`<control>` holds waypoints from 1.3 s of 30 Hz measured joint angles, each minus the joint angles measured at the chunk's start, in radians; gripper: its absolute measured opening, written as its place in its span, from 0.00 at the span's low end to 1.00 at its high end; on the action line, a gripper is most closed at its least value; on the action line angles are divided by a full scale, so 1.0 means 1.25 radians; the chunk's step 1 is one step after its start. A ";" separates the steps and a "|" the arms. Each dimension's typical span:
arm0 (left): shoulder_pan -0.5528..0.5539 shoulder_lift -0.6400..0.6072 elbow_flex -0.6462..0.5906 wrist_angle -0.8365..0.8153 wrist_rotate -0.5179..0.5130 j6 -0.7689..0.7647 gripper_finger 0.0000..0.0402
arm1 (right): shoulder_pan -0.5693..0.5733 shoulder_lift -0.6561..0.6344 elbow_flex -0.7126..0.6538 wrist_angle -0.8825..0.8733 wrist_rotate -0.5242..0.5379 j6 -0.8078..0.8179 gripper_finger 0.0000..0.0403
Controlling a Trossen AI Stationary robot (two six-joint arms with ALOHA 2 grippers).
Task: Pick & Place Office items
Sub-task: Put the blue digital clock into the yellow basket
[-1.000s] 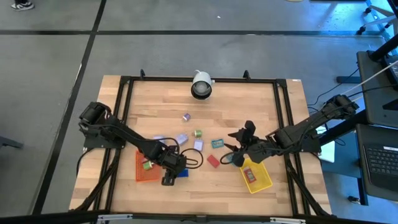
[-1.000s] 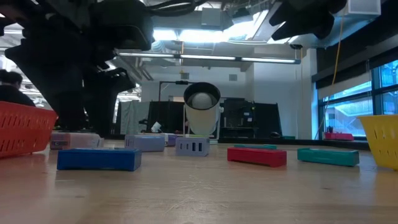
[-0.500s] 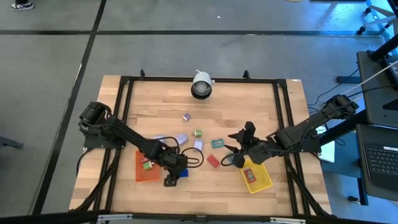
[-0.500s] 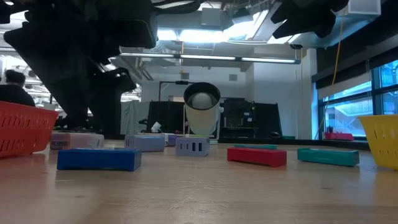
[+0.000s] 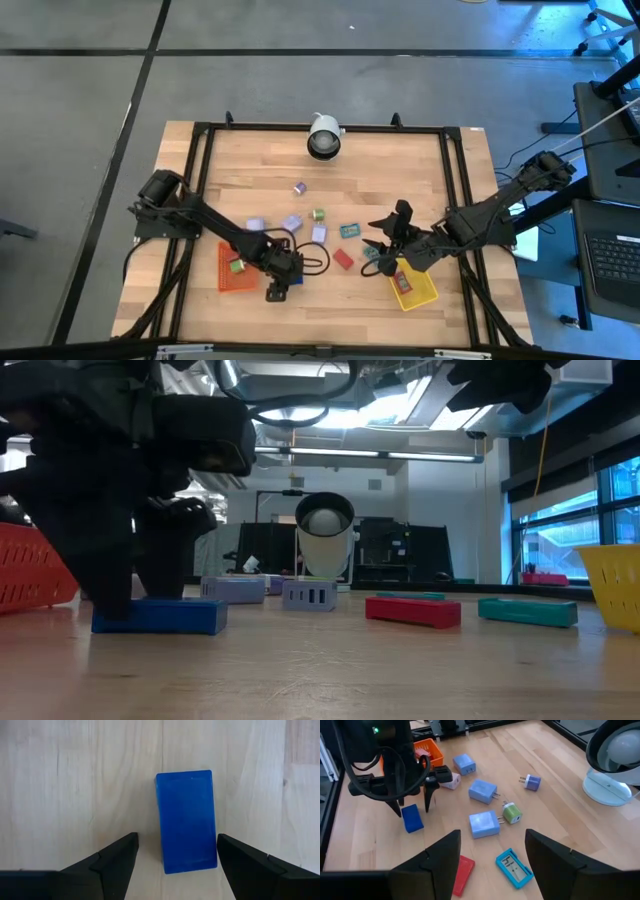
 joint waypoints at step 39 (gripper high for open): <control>0.061 -0.008 0.210 -0.116 0.196 0.182 0.38 | 0.004 0.057 0.000 0.007 0.074 -0.197 0.55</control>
